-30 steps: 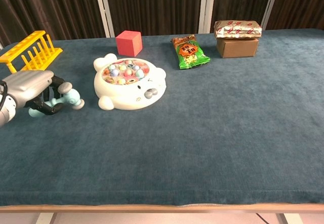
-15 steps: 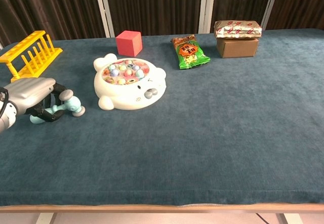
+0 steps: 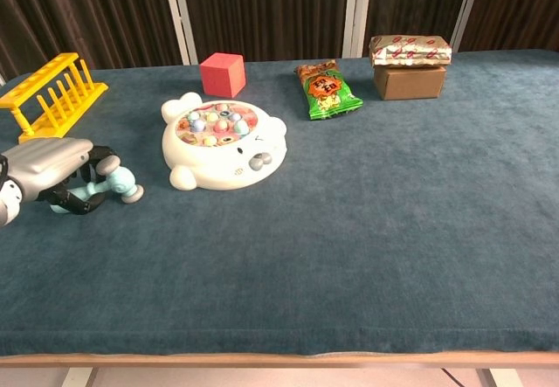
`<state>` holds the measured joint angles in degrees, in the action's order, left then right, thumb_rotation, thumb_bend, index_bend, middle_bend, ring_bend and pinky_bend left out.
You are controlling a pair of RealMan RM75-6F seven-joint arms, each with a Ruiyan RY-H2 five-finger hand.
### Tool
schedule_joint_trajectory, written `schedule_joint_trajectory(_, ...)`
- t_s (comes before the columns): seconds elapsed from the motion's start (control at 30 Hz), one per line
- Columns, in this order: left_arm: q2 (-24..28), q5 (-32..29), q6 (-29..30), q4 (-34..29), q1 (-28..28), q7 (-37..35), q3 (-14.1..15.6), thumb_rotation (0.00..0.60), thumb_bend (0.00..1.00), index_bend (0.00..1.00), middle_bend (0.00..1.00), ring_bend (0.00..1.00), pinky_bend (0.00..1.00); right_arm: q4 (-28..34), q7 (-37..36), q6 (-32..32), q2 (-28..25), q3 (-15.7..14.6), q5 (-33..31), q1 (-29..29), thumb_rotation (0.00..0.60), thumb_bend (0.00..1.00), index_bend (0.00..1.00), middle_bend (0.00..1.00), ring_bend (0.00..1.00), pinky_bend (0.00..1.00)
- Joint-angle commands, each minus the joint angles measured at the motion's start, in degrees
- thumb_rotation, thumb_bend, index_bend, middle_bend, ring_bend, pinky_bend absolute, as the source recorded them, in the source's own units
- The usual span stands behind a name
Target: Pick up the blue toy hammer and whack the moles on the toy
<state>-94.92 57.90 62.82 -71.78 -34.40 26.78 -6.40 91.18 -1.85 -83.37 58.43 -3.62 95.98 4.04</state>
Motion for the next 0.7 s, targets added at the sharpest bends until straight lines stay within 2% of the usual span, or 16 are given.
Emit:
schedule_joint_trajectory(0.03,0.1,0.6,0.2,-0.1,0.1,0.0,0.1,0.600,0.41,0.26,0.36,0.33,0.31,0.0,0.0,-0.1,0.0,0.0,0.0,0.0,0.600,0.21,0.00,0.00,0.00,0.00)
schedule_joint_trajectory(0.13,0.3,1.4,0.5,-0.2,0.5,-0.1,0.2,0.600,0.40,0.19,0.30,0.27,0.27,-0.1,0.0,-0.1,0.0,0.0,0.1,0.0,0.600,0.21,0.00,0.00,0.00,0.00)
schedule_joint_trajectory(0.23,0.5,3.1,1.4,-0.2,0.9,-1.1,0.3,0.600,0.38,0.08,0.18,0.16,0.23,-0.1,0.0,-0.2,0.0,0.0,0.1,0.0,0.600,0.21,0.00,0.00,0.00,0.00)
schedule_joint_trajectory(0.33,1.0,4.7,2.9,-1.0,1.6,-1.7,0.3,0.600,0.37,0.03,0.12,0.09,0.19,-0.2,0.3,0.0,0.2,0.0,0.0,0.0,0.600,0.21,0.00,0.00,0.00,0.00)
schedule_joint_trajectory(0.4,2.4,6.3,4.3,-3.4,2.2,-2.5,0.5,0.600,0.37,0.01,0.08,0.05,0.16,-0.2,0.7,0.2,0.3,0.1,-0.2,0.1,0.600,0.21,0.00,0.00,0.00,0.00)
schedule_joint_trajectory(0.5,7.0,11.4,9.0,-10.5,4.5,-5.4,1.5,0.600,0.37,0.00,0.03,0.01,0.12,-0.1,1.3,0.2,0.6,0.2,-0.3,0.1,0.600,0.21,0.00,0.00,0.00,0.00)
schedule_joint_trajectory(0.6,14.5,15.8,14.4,-19.7,9.3,-7.2,5.4,0.600,0.40,0.00,0.02,0.00,0.06,0.0,2.0,0.6,0.8,0.2,-0.6,0.1,0.600,0.21,0.00,0.00,0.00,0.00)
schedule_joint_trajectory(0.7,23.9,19.3,16.4,-29.4,14.6,-11.8,11.9,0.600,0.41,0.00,0.00,0.00,0.01,0.4,2.9,1.1,1.0,0.3,-1.2,0.1,0.600,0.21,0.00,0.00,0.00,0.00)
